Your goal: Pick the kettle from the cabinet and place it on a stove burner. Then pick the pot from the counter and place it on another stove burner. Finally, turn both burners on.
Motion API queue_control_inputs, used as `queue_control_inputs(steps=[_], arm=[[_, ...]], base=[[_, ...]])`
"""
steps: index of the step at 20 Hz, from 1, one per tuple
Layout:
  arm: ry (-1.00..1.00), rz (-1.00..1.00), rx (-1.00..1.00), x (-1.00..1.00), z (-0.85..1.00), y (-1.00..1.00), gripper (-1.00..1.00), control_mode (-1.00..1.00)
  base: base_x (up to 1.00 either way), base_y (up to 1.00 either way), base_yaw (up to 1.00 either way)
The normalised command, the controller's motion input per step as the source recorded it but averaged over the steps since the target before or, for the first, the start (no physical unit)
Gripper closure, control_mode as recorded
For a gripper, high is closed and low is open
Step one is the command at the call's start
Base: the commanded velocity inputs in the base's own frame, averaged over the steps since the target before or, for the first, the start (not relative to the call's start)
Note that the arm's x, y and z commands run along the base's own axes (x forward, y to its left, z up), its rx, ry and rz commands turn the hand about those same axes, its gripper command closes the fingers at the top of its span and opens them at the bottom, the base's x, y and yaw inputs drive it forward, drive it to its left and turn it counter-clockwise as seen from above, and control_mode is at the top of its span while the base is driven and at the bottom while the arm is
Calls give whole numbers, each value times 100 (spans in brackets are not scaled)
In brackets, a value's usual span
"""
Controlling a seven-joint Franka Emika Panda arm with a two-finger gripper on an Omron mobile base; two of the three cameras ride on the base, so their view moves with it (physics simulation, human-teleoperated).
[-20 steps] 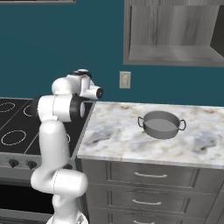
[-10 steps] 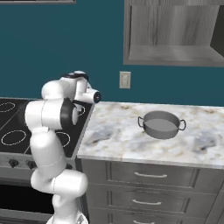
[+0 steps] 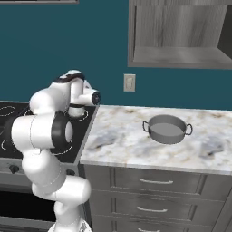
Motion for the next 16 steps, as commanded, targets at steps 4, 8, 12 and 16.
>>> queue_control_inputs(steps=[4,8,12,16], arm=[[-2,0,-7,-42,37,0,-100,-100],[-4,0,-7,-46,34,0,-100,-100],[-5,0,-7,-52,29,0,-100,-100],[-6,0,-6,-49,23,0,-100,-100]], base=[[0,0,0],[0,0,0],[0,0,0],[0,0,0]])
